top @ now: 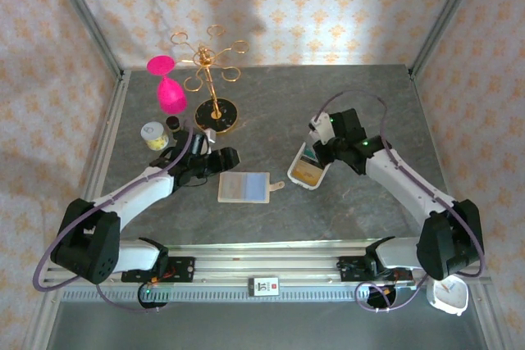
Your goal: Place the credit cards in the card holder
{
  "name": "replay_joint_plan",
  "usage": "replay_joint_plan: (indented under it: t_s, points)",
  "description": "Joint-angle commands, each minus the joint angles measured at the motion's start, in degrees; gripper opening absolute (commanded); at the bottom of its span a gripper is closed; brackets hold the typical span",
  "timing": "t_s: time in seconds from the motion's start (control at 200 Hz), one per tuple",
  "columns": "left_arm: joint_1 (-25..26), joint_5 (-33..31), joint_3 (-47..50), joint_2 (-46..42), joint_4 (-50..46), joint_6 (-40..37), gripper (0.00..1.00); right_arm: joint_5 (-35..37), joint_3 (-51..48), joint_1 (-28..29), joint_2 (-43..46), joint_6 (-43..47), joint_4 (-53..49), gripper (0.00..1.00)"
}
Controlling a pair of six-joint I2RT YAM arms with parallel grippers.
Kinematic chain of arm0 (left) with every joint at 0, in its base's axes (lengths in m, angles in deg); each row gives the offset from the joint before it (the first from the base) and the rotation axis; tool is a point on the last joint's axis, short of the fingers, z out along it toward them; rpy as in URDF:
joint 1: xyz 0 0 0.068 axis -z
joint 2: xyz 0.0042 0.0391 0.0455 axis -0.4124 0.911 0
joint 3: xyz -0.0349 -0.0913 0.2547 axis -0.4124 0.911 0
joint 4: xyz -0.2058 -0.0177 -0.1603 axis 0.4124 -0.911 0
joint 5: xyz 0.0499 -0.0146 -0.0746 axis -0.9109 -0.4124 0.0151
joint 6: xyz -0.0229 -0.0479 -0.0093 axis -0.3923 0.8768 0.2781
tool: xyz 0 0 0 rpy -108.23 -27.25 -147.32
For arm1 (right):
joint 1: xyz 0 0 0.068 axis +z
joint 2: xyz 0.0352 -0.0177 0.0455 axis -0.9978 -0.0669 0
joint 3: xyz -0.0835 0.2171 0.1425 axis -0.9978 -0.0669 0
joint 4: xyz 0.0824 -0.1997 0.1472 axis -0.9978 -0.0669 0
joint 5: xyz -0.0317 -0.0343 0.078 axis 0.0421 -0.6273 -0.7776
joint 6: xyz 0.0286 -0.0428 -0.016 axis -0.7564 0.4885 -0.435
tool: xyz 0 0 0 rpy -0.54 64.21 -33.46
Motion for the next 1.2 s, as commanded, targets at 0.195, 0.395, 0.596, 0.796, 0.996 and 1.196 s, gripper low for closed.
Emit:
replay_joint_plan:
  t_s: [0.195,0.395,0.596,0.796,0.996,1.196]
  points:
    - [11.2,11.0,-5.6,14.2,28.6,19.9,0.74,-4.5,-2.6,-1.3,6.3,-36.2,2.7,0.0]
    - [12.2,14.1,-8.0,21.9,46.0,31.4,0.72,-11.4,-10.8,-3.0,15.2,-51.2,15.4,0.0]
    - [12.5,15.1,-10.6,24.6,51.7,36.1,0.73,-16.2,-16.1,-3.5,19.7,-59.0,23.1,0.0]
    - [13.5,17.3,-10.5,26.3,60.9,43.1,0.74,-18.7,-19.4,-3.5,20.9,-63.5,28.4,0.0]
    - [14.5,18.4,-11.2,26.5,62.6,44.9,0.72,-19.9,-22.7,-3.5,22.5,-69.0,36.9,0.0]
    - [14.6,20.2,-11.9,27.3,68.0,49.4,0.66,-20.7,-24.9,-3.5,22.3,-71.8,40.7,0.0]
